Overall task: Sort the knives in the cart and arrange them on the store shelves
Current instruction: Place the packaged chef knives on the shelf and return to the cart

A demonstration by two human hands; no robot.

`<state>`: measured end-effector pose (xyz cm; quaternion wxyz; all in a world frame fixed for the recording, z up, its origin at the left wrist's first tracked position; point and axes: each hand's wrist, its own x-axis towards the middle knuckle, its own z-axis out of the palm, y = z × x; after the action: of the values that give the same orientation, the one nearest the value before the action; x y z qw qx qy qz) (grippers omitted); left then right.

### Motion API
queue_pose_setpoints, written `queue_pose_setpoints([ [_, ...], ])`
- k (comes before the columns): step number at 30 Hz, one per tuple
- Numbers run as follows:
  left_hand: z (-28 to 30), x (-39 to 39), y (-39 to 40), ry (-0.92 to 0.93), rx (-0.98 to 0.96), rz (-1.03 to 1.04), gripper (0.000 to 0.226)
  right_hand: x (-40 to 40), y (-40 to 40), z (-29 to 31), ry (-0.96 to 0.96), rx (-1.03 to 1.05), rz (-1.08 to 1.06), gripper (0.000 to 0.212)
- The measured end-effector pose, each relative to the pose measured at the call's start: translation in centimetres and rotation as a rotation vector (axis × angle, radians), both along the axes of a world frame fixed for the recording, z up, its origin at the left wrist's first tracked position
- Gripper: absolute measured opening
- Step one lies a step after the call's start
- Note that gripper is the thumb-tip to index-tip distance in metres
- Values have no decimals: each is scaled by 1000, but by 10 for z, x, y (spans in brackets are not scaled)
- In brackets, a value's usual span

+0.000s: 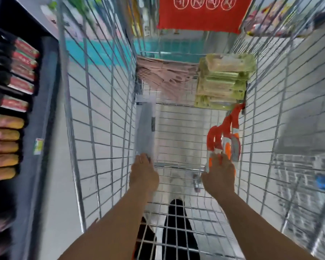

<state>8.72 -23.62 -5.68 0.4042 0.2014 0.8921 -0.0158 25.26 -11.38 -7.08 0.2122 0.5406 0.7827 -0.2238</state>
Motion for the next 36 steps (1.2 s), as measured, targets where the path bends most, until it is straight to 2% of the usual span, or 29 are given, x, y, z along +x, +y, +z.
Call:
queue_pose_setpoints([
  [4,-18,14,3,82,12,71,70,-7,-11,-11,38,87,-37,71],
  [7,-22,23,10,108,-22,140,83,-16,-20,-12,56,23,-124,70],
  [11,-31,18,17,130,-27,293,68,-24,-25,-17,108,-46,-149,70],
  [14,-33,17,17,187,-17,268,59,-27,-28,-21,132,-14,-112,76],
  [17,-31,16,16,236,-40,243,71,-30,-28,-23,143,-19,-125,85],
  [20,-27,13,16,139,45,319,92,-35,-25,-26,150,-66,-207,97],
  [23,-23,13,16,42,172,452,94,-37,-23,-24,155,-136,-264,89],
  [27,-6,13,14,-35,244,487,98,-35,-22,-12,180,-239,-288,84],
  [30,19,12,19,-41,269,464,101,-38,-19,11,218,-236,-271,85],
  [36,85,10,29,-14,373,408,102,-53,-6,79,431,-207,-240,75],
])
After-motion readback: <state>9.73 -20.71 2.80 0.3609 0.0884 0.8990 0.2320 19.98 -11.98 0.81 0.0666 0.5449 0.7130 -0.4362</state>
